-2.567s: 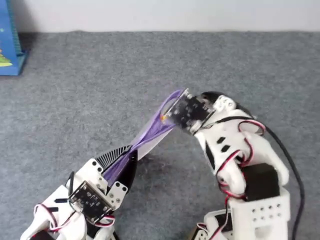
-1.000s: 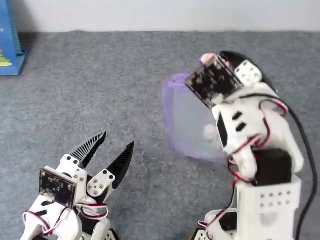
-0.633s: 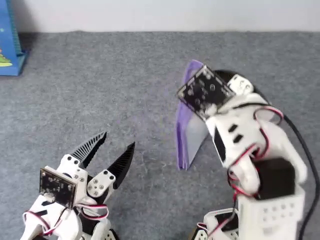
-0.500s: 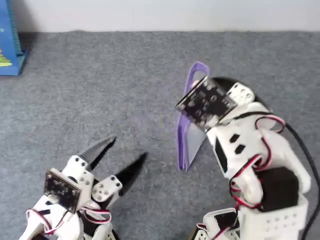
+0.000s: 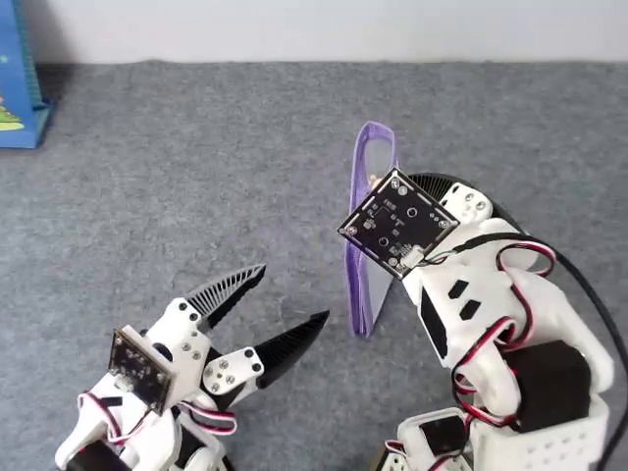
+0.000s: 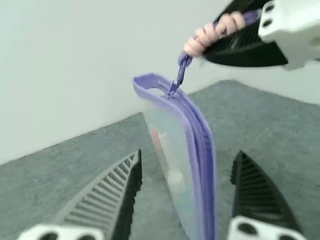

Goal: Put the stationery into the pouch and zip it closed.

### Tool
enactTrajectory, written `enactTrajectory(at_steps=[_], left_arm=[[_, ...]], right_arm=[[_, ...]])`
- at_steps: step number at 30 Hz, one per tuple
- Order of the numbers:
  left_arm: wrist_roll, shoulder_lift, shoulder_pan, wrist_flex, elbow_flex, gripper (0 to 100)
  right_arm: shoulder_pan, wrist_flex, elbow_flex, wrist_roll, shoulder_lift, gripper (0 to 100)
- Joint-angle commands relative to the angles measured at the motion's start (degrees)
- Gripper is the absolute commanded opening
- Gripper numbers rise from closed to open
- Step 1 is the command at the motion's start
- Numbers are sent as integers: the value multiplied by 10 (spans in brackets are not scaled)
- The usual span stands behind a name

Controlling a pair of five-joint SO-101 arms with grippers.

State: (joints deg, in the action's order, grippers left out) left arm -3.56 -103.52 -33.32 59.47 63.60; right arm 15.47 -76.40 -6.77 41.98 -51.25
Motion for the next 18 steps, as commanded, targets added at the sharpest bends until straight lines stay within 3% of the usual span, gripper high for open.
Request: enactTrajectory(at_steps=[1, 13, 18], left_arm=[[-23, 37, -29, -18, -11, 279], [-76, 353, -46, -33, -197, 279], [-76, 433, -45, -72, -219, 278]], right_arm=[[3, 1, 0, -6, -11, 9], [0, -24, -4, -13, -13, 9], [0, -33, -4, -25, -13, 9]])
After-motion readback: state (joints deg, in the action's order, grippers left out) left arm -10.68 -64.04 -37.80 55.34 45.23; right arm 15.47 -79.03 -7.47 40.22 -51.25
